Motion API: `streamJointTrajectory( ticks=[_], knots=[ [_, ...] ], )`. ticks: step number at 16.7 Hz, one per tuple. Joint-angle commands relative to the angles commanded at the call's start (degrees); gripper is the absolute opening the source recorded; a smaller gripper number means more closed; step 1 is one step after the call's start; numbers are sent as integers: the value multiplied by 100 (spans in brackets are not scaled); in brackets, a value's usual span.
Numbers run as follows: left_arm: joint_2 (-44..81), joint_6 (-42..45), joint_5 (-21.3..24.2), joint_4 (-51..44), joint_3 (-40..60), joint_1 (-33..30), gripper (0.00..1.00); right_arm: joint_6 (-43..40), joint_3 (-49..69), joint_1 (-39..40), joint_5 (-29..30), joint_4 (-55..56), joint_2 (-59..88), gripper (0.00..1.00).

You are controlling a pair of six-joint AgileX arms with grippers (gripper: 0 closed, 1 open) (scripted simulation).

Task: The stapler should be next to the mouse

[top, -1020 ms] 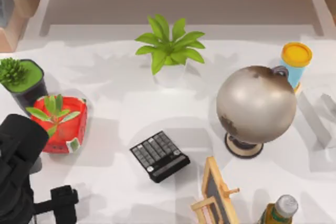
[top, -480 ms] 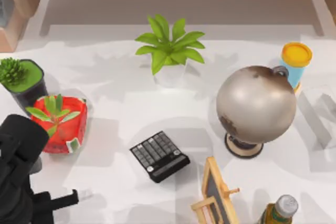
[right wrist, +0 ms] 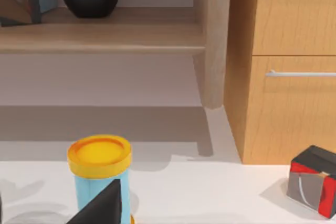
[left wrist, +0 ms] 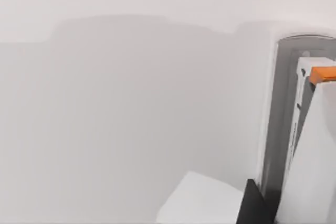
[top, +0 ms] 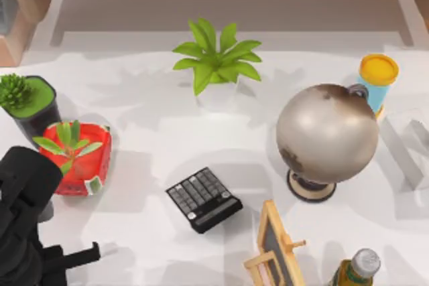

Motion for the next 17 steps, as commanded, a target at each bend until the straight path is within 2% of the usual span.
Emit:
streamJointTrajectory(
  ticks=[4, 10, 15, 17],
  knots=[
    [-53, -3, -1, -94, 76, -5, 0, 0, 0, 0, 0, 0, 0, 100],
    [-395, -14, 1, -891, 447, -10, 0, 0, 0, 0, 0, 0, 0, 100],
    [-422, 3, -1, -931, 486, -1, 0, 0, 0, 0, 0, 0, 0, 100],
    [-360, 180, -30, -1003, 661, 182, 0, 0, 0, 0, 0, 0, 0, 100]
  ],
)
